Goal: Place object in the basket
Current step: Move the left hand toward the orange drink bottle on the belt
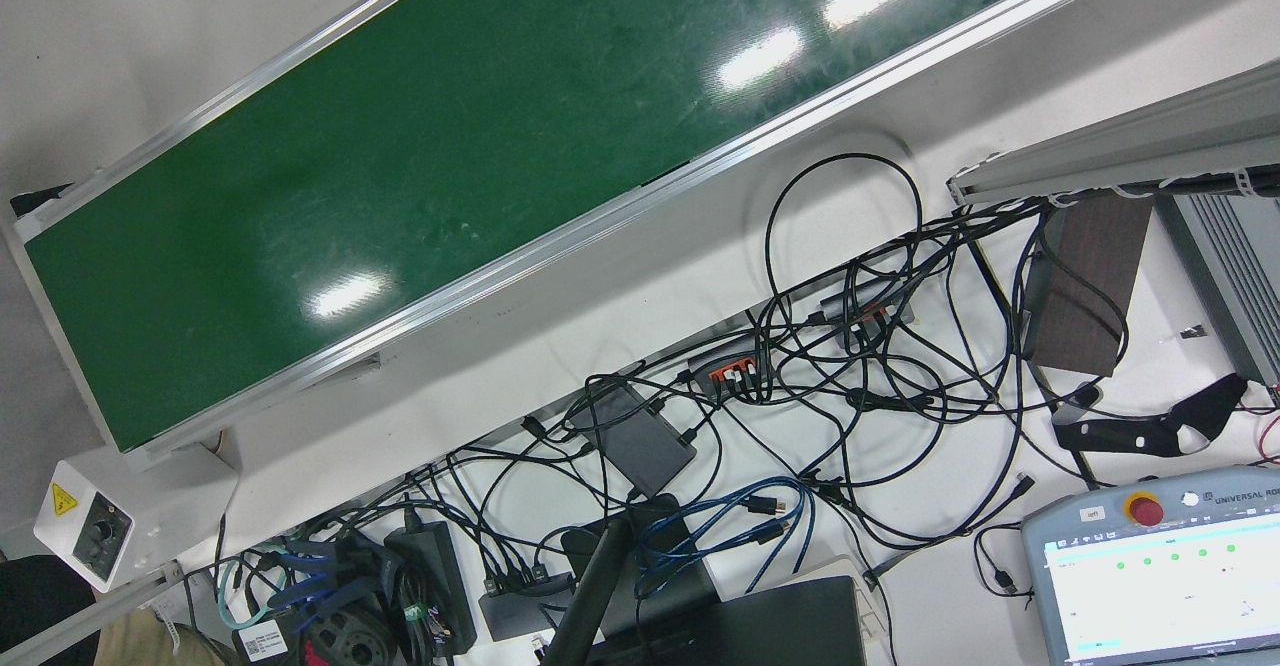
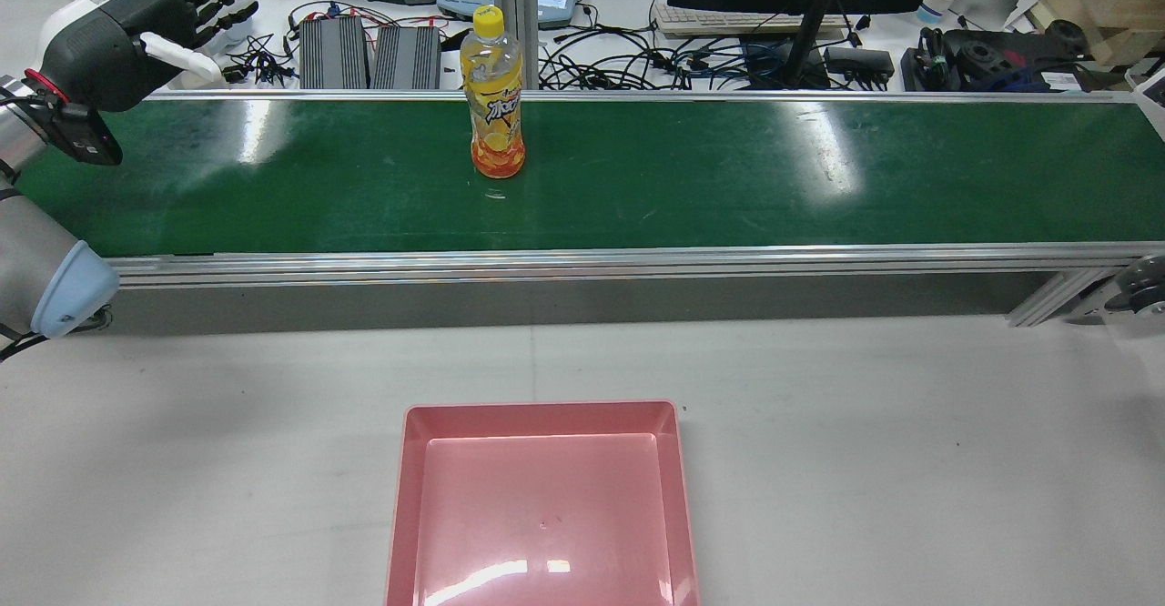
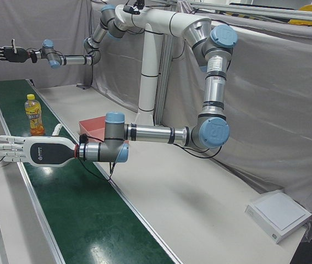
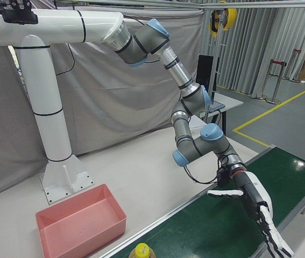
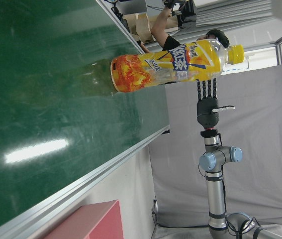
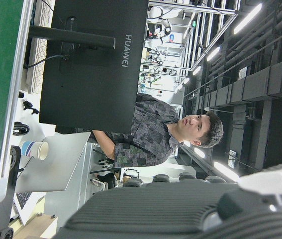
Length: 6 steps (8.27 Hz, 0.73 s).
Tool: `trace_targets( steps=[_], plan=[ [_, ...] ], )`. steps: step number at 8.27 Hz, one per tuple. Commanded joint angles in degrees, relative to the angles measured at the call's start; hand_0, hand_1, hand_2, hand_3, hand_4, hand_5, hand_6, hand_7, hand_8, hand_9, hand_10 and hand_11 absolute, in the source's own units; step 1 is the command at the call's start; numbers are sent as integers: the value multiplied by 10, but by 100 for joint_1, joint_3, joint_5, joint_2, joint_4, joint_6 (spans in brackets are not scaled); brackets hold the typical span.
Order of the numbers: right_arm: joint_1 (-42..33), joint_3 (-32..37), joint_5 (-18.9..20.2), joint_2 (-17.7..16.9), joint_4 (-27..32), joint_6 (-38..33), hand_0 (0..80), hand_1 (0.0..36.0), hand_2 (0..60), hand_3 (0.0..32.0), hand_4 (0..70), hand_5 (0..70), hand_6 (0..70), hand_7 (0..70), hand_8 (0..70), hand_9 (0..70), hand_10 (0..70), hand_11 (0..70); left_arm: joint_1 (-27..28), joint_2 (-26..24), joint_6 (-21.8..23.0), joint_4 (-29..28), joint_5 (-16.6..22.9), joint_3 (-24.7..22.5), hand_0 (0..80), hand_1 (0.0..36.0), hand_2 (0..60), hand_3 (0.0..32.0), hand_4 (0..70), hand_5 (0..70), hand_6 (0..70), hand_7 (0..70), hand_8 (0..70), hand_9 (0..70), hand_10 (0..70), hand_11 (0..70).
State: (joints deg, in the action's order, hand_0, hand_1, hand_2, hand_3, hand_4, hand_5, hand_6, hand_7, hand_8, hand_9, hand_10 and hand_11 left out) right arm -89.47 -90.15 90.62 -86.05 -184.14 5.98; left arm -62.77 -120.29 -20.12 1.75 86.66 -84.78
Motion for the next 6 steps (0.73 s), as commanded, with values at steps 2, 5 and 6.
trace_targets(
  steps=[2,5,6],
  plan=[
    [0,-3,0,0,0,0,0,0,0,0,0,0,0,0,0,0,0,0,80,-29,-9,1,0,6,546,75,0,0,118,51,0,0,23,54,41,75],
    [0,-3,0,0,0,0,0,0,0,0,0,0,0,0,0,0,0,0,274,-232,-45,36,-9,15,540,71,0,0,115,48,0,0,24,56,40,73],
    [0,-3,0,-9,0,0,0,0,0,0,0,0,0,0,0,0,0,0,274,-249,-149,79,-9,23,537,71,0,0,112,47,0,0,26,58,39,71]
  ],
)
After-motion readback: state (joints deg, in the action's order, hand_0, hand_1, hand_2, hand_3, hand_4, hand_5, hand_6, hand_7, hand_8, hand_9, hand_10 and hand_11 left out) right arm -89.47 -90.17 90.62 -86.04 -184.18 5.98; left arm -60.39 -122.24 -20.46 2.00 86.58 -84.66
